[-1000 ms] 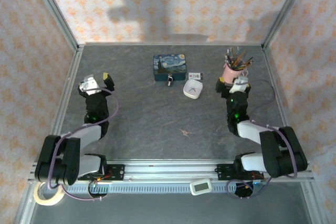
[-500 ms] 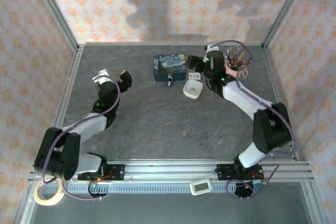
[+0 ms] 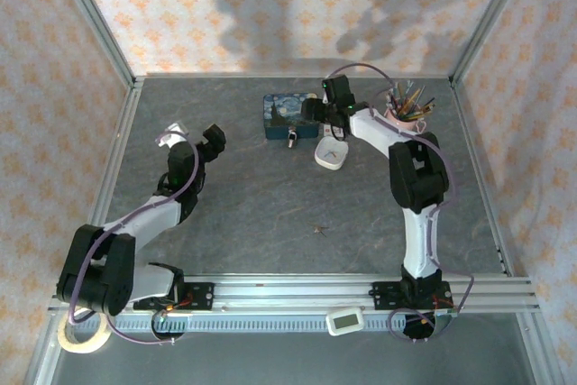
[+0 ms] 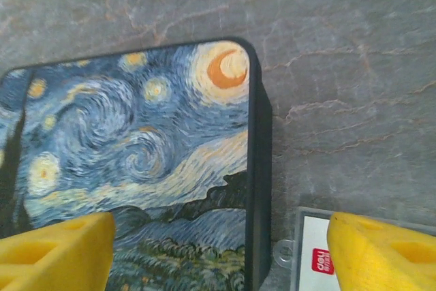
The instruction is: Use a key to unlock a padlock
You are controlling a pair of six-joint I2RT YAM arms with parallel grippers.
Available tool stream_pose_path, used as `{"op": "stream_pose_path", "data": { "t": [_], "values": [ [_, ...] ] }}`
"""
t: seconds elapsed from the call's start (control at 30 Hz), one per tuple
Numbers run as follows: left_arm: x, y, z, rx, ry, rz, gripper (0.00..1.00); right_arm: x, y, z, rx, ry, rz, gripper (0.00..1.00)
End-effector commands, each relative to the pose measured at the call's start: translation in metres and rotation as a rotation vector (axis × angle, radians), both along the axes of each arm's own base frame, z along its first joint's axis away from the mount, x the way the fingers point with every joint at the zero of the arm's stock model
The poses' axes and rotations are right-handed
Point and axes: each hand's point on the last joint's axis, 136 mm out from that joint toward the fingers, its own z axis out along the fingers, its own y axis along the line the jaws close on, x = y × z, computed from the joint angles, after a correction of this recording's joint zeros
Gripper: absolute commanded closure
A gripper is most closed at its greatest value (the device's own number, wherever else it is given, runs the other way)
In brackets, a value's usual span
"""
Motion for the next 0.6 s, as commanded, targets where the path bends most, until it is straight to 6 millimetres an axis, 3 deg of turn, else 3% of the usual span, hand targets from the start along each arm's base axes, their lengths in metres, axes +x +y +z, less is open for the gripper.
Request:
{"op": "stream_pose_path", "data": {
  "t": [0.0, 0.23, 0.57],
  "values": [
    [-0.006, 0.001, 0.004, -0.041, -0.040, -0.006, 0.01, -0.001, 0.017, -0.004, 0.014, 0.023, 0.071, 0.20],
    [-0.023, -0.009, -0.016, -0.140, -0.043, -0.056, 0.01, -0.007, 0.044, -0.027, 0.036, 0.056, 0.163, 0.25],
    [-0.040, -0.014, 0.003, -0.157, -0.123, -0.102, 0.01, -0.047, 0.118, -0.047, -0.123, 0.054, 0.407, 0.40]
  ]
}}
